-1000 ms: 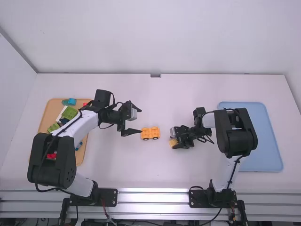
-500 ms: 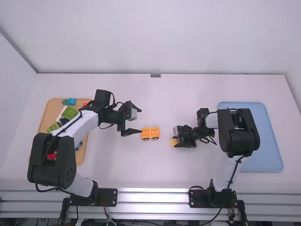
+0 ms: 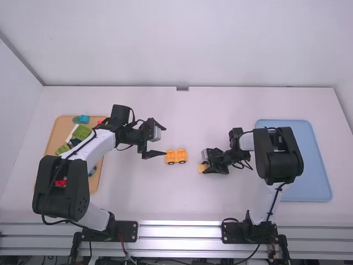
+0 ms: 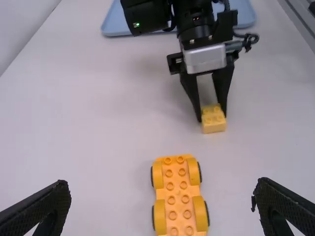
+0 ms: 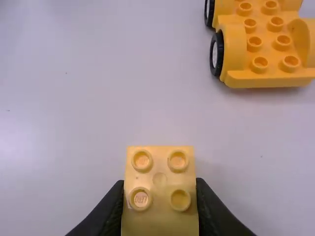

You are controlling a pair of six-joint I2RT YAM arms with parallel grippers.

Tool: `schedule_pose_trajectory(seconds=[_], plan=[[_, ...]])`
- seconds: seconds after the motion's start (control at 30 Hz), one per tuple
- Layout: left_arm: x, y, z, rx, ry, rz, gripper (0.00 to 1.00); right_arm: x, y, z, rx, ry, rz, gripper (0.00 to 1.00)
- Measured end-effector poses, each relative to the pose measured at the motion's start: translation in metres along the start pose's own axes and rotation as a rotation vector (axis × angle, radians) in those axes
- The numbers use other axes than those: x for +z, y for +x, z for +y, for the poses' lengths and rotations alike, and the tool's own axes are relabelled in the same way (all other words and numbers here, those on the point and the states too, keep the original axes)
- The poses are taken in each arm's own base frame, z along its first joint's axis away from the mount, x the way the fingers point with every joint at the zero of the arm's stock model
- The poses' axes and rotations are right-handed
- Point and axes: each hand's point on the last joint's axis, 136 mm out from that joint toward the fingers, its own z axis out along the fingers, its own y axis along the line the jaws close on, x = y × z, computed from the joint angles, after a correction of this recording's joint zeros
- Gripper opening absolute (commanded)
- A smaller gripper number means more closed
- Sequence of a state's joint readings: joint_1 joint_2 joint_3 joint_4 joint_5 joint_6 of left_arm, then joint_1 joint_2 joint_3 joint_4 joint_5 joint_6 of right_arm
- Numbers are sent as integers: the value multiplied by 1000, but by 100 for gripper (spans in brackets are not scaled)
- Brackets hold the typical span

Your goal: Assemble lego blocks to make yellow taxi

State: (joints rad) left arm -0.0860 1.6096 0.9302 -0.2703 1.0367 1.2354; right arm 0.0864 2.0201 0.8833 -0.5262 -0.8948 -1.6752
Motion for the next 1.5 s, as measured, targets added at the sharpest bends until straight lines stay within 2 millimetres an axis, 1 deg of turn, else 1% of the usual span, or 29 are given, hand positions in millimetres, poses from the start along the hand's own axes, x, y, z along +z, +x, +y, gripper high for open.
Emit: schedule_pose_trajectory(seconds=[0.03,0.07,0.1,0.13,0.2,0.23,0.27,0.3,0.33,0.4,0.47,0.7,0.8,0.87,0.93,1.0,1.07,1.2,1.23,1.4,1.43,1.5], plan=[[2,2,3,29,-9,-7,99,-2,-1,2,16,-5,-7,25],[9,9,4,69,-17,-21,99,-7,-6,2,32,1,-15,25],[11,11,4,75,-16,-24,99,-8,-7,2,34,1,-15,24],[19,18,2,98,-17,-37,99,-12,-12,-3,32,19,-17,24],[36,36,-4,101,-6,-53,99,-22,-25,-21,0,82,-10,22],[44,46,-8,82,2,-58,99,-27,-32,-31,-18,116,-6,21],[53,57,-14,41,16,-60,99,-33,-43,-46,-44,171,-1,21],[58,64,-19,6,30,-60,99,-37,-52,-57,-59,210,3,21],[63,71,-24,-31,43,-57,99,-39,-60,-63,-64,235,3,21],[67,77,-29,-66,58,-51,99,-40,-69,-68,-61,255,1,22],[70,81,-32,-84,64,-42,99,-37,-74,-69,-40,255,-1,22],[81,92,-29,-96,43,13,99,-23,-82,-64,4,224,0,22],[86,100,-32,-100,47,26,99,-21,-85,-64,10,220,-2,22],[88,104,-32,-101,43,33,99,-20,-87,-67,12,230,-9,21],[88,105,-31,-98,36,34,94,-20,-90,-70,19,241,-16,21],[88,106,-31,-93,30,34,81,-21,-91,-72,32,249,-21,21],[88,106,-32,-98,30,34,76,-21,-91,-72,42,248,-22,21],[90,110,-32,-94,29,34,75,-17,-93,-70,48,237,-24,21],[91,112,-33,-102,33,35,72,-15,-95,-69,47,231,-24,21],[93,112,-36,-128,46,21,65,-3,-103,-62,28,201,-19,19],[93,112,-36,-128,45,21,60,1,-106,-62,21,200,-22,18],[93,112,-36,-127,44,21,57,5,-110,-65,1,211,-32,18]])
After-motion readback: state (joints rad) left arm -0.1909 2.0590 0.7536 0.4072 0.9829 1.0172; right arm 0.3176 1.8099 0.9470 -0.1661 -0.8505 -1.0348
